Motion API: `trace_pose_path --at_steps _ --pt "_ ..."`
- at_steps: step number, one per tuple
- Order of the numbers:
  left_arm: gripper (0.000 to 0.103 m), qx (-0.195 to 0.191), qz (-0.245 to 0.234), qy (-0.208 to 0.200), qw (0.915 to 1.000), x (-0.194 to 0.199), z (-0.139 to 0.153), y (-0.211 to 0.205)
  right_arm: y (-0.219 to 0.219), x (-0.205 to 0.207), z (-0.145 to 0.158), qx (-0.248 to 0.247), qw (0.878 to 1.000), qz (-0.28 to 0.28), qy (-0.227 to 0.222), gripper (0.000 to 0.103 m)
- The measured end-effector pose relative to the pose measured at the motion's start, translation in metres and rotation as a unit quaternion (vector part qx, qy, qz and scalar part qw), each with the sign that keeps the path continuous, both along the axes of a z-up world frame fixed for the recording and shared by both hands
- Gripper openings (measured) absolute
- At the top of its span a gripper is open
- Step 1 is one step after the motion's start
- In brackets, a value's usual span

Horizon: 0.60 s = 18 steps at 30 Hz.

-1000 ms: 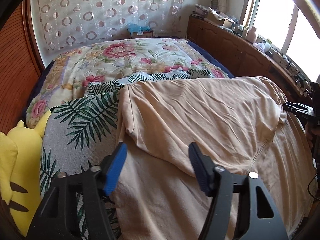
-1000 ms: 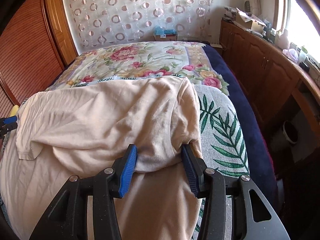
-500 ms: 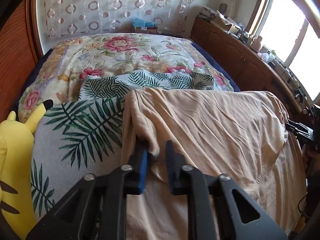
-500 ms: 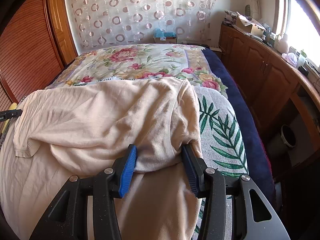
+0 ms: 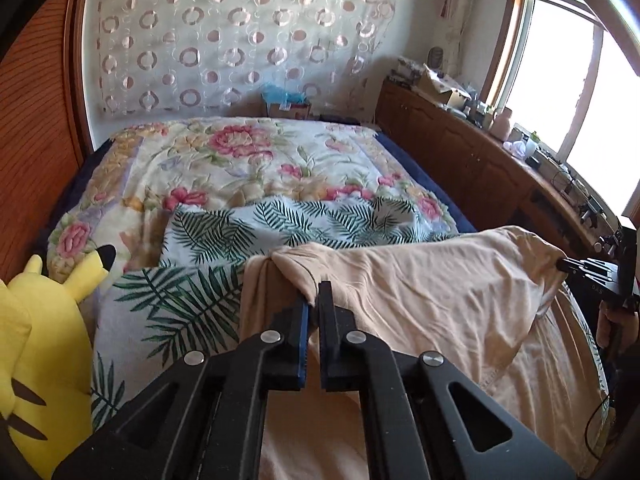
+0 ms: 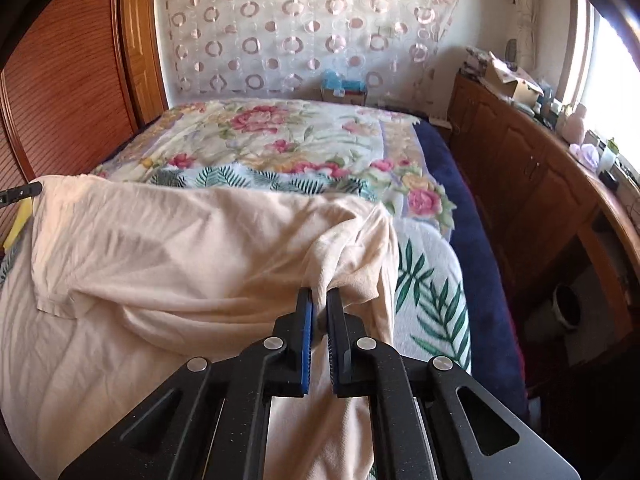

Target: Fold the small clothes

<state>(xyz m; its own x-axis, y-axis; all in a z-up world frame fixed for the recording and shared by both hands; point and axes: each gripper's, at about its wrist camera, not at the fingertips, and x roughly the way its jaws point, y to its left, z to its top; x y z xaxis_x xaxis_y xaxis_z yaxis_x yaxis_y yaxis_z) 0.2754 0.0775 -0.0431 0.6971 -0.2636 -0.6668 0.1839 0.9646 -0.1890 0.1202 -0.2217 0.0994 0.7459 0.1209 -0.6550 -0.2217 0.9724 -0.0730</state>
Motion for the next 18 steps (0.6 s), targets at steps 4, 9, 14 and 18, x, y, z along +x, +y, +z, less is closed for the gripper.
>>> trace_pose_path --at_steps 4,9,14,18 --pt "0.004 -0.004 0.007 -0.021 0.9998 -0.006 0.013 0.003 -0.001 -0.004 0.009 0.011 0.999 0.005 -0.033 0.007" --pt "0.004 -0.01 0.011 -0.041 0.9991 -0.019 0.028 0.003 -0.003 -0.013 0.014 0.035 0.997 0.015 -0.072 0.006" --pt "0.004 -0.012 0.016 -0.056 0.9982 -0.039 0.041 0.005 -0.005 -0.035 0.011 0.038 0.995 0.024 -0.089 0.006" --pt "0.004 -0.016 0.023 -0.075 0.9968 -0.061 0.053 0.009 -0.012 -0.055 0.008 0.047 0.993 0.035 -0.099 0.005"
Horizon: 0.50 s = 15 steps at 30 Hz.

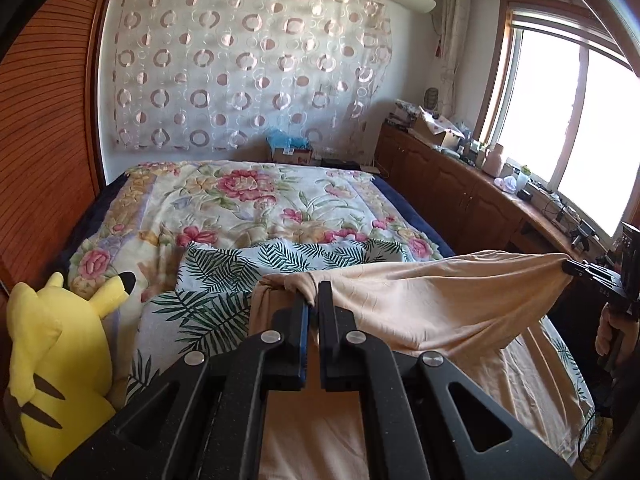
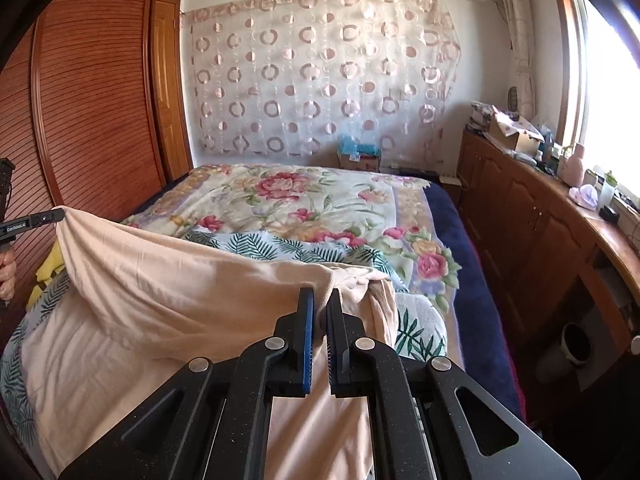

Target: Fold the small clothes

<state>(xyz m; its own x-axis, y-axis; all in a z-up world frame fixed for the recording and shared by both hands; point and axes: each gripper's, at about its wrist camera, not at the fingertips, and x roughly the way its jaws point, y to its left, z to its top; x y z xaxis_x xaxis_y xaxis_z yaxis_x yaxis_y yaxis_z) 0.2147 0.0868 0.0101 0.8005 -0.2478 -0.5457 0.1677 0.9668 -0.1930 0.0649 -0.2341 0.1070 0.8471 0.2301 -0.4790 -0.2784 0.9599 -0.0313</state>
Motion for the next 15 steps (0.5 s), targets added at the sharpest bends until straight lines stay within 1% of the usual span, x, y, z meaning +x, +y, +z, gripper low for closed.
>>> trace_pose_path --at_steps 6,11,15 --pt "0.004 0.002 0.004 -0.016 0.9999 -0.036 0.012 0.006 -0.017 -0.032 0.0 0.012 1.0 0.017 -0.017 0.005" --pt "0.004 0.0 0.011 -0.015 0.9998 -0.069 0.011 0.015 -0.03 -0.051 -0.009 0.016 1.0 0.023 -0.012 0.005" --pt "0.004 0.001 0.015 -0.016 0.9998 -0.097 0.011 0.02 -0.039 -0.072 -0.01 0.011 1.0 0.02 -0.013 0.005"
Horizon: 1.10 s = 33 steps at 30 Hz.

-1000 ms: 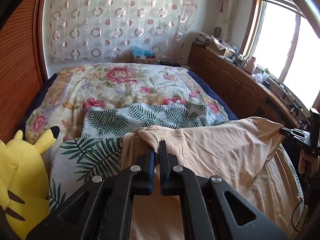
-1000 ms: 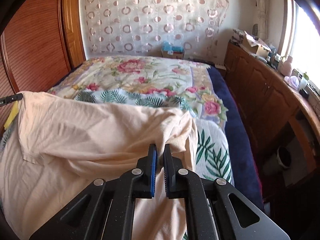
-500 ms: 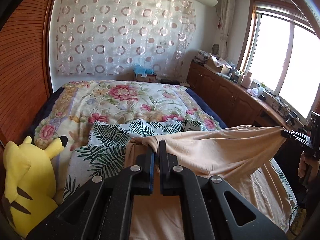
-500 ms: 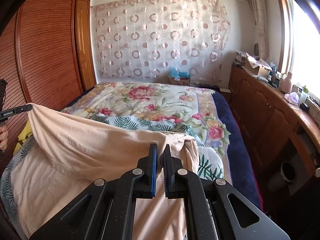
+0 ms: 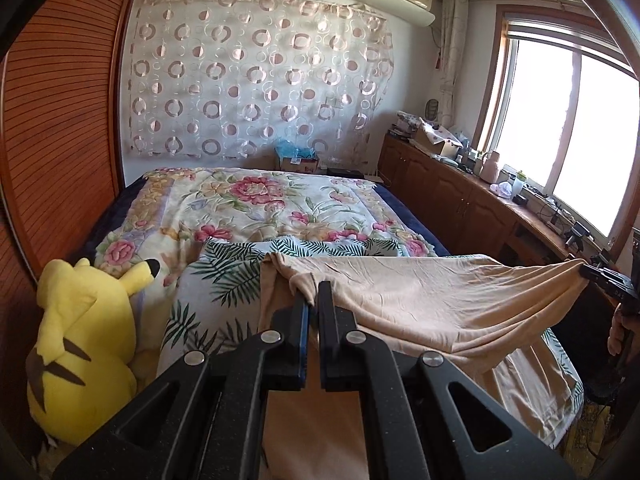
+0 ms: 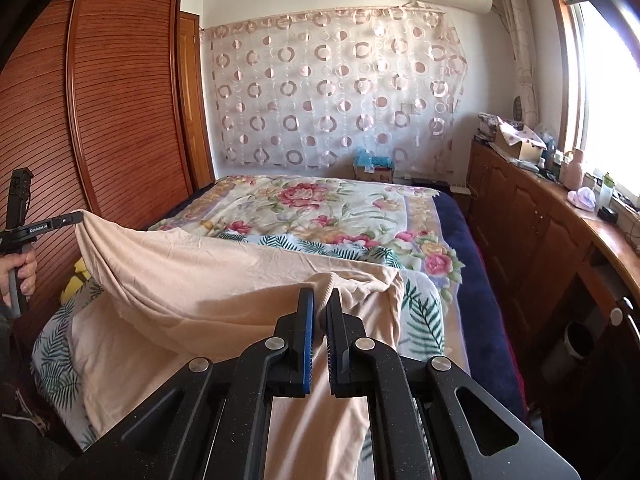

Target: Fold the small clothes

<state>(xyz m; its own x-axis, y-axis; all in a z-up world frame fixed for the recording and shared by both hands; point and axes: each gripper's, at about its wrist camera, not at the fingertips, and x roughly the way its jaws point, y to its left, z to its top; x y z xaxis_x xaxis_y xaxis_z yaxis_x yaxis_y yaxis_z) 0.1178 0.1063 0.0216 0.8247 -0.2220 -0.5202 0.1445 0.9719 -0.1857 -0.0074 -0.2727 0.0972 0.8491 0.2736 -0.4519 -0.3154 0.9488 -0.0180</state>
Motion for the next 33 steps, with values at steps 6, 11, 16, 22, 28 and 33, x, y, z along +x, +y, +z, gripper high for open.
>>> trace_pose_path --at_steps 6,11,16,22,28,33 --pt "0.004 -0.001 -0.001 0.011 0.9999 -0.043 -0.003 0.008 -0.005 -0.028 0.006 -0.003 1.0 0.004 0.016 0.005" --pt "0.004 0.012 0.0 0.032 0.9994 -0.066 -0.018 0.008 -0.011 -0.036 0.0 -0.025 0.998 -0.011 0.052 0.006" --pt "0.007 0.049 0.011 0.101 0.9936 -0.06 -0.074 0.003 -0.012 -0.016 -0.045 -0.04 0.991 -0.03 0.124 0.006" --pt "0.043 0.056 0.013 0.12 0.9912 -0.063 -0.096 0.006 -0.006 0.026 -0.074 -0.062 0.985 -0.054 0.15 0.033" --pt "0.054 0.042 0.015 0.117 0.9921 -0.074 -0.095 0.009 0.007 0.055 -0.083 -0.061 0.987 -0.063 0.135 0.043" --pt "0.067 0.03 0.012 0.128 0.9913 -0.082 -0.106 0.008 0.016 0.054 -0.108 -0.063 0.987 -0.064 0.13 0.043"
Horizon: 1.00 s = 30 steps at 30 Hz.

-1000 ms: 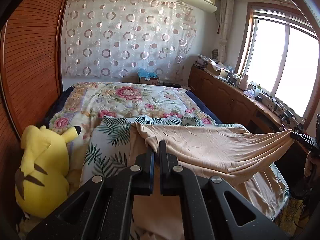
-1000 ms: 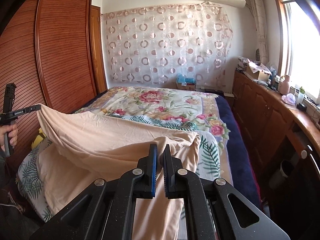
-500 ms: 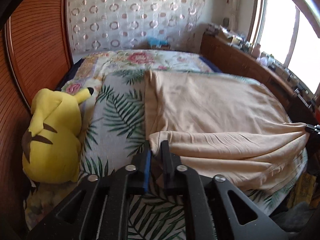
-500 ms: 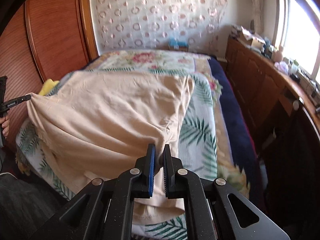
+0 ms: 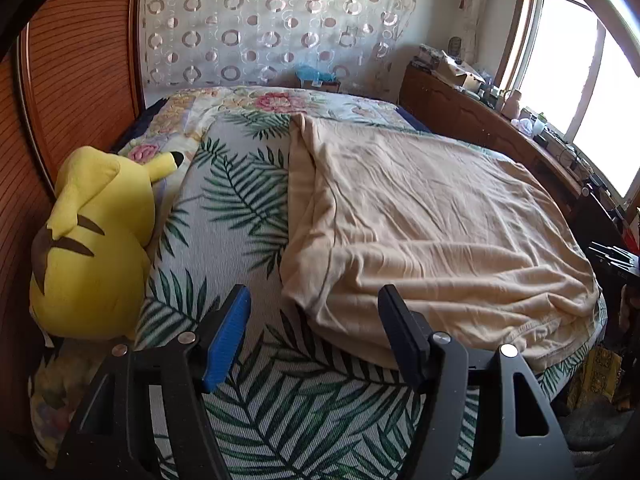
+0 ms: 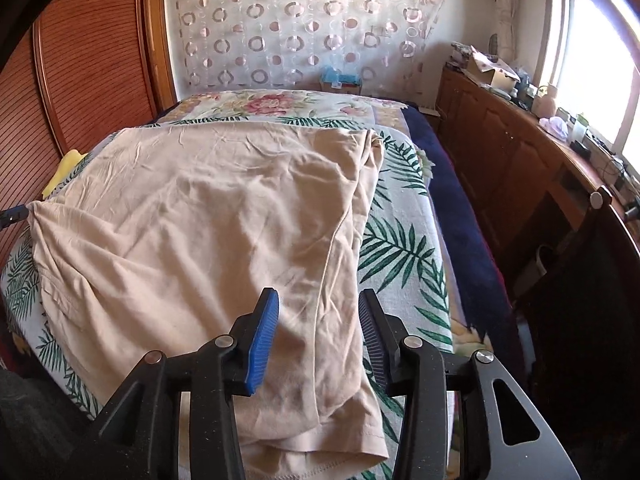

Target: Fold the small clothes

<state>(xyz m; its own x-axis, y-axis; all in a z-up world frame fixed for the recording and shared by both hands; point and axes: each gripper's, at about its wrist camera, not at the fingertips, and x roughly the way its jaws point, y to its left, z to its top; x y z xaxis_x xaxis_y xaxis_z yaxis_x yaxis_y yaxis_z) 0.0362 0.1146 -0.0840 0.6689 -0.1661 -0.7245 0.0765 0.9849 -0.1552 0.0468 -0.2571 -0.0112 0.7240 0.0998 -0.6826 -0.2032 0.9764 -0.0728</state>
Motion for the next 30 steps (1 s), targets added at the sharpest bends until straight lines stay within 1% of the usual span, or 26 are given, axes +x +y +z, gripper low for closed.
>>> trace_pose_path --at_steps 2,4,7,10,11,12,15,17,19,20,21,22,23,24,25,27,30 --pt "0.067 -0.001 0.003 0.007 1.0 -0.003 -0.005 0.0 0.001 0.0 -0.006 -0.002 1.0 -0.003 0.0 0.043" --pt "0.067 -0.011 0.002 0.015 0.9998 -0.006 -0.01 0.0 -0.001 0.0 -0.011 0.001 1.0 -0.005 -0.002 0.043" --pt "0.067 -0.017 -0.004 0.018 0.9997 -0.015 -0.011 -0.001 -0.006 0.0 -0.016 0.001 1.0 -0.011 -0.003 0.044" --pt "0.067 -0.011 -0.006 0.012 0.9999 -0.023 -0.009 -0.001 -0.015 -0.014 -0.021 0.005 1.0 -0.016 -0.006 0.044" --pt "0.065 -0.008 -0.008 0.013 0.9999 -0.024 -0.01 -0.001 -0.017 -0.016 -0.022 0.005 1.0 -0.017 -0.006 0.044" --pt "0.057 -0.006 -0.012 0.014 0.9998 -0.024 -0.011 -0.002 -0.018 -0.017 -0.022 0.004 1.0 -0.018 -0.007 0.044" --pt "0.046 -0.006 -0.013 0.025 0.9996 -0.017 -0.018 -0.001 -0.024 -0.013 -0.027 0.004 1.0 -0.021 -0.008 0.044" --pt "0.045 -0.017 -0.013 0.031 0.9993 -0.011 -0.024 0.0 -0.027 -0.01 -0.028 0.008 1.0 -0.023 -0.008 0.044" --pt "0.044 -0.019 -0.011 0.026 0.9994 -0.005 -0.025 0.001 -0.03 -0.007 -0.03 0.013 1.0 -0.024 -0.009 0.044" --pt "0.041 -0.019 -0.009 0.025 0.9995 -0.003 -0.024 0.0 -0.031 -0.006 -0.03 0.014 1.0 -0.025 -0.009 0.044" --pt "0.033 -0.027 -0.012 0.024 0.9993 0.0 -0.024 0.0 -0.032 -0.005 -0.03 0.014 1.0 -0.024 -0.008 0.044" --pt "0.026 -0.034 -0.016 0.025 0.999 0.002 -0.025 -0.001 -0.032 -0.004 -0.03 0.013 1.0 -0.024 -0.008 0.044" --pt "0.016 -0.039 -0.019 0.026 0.9987 0.003 -0.026 -0.002 -0.032 -0.005 -0.03 0.011 1.0 -0.024 -0.01 0.044" --pt "0.002 -0.04 -0.022 0.026 0.9986 0.004 -0.026 -0.003 -0.032 -0.005 -0.03 0.008 1.0 -0.024 -0.009 0.044" --pt "0.002 -0.044 -0.029 0.026 0.9983 0.003 -0.026 -0.005 -0.031 -0.005 -0.03 0.004 1.0 -0.024 -0.007 0.044" --pt "0.002 -0.038 -0.026 0.017 0.9988 -0.002 -0.021 -0.006 -0.034 -0.005 -0.03 0.005 1.0 -0.023 -0.006 0.044" --pt "0.002 -0.039 -0.017 -0.007 0.9991 -0.02 -0.002 -0.001 -0.039 -0.003 -0.03 0.016 1.0 -0.026 -0.001 0.045"
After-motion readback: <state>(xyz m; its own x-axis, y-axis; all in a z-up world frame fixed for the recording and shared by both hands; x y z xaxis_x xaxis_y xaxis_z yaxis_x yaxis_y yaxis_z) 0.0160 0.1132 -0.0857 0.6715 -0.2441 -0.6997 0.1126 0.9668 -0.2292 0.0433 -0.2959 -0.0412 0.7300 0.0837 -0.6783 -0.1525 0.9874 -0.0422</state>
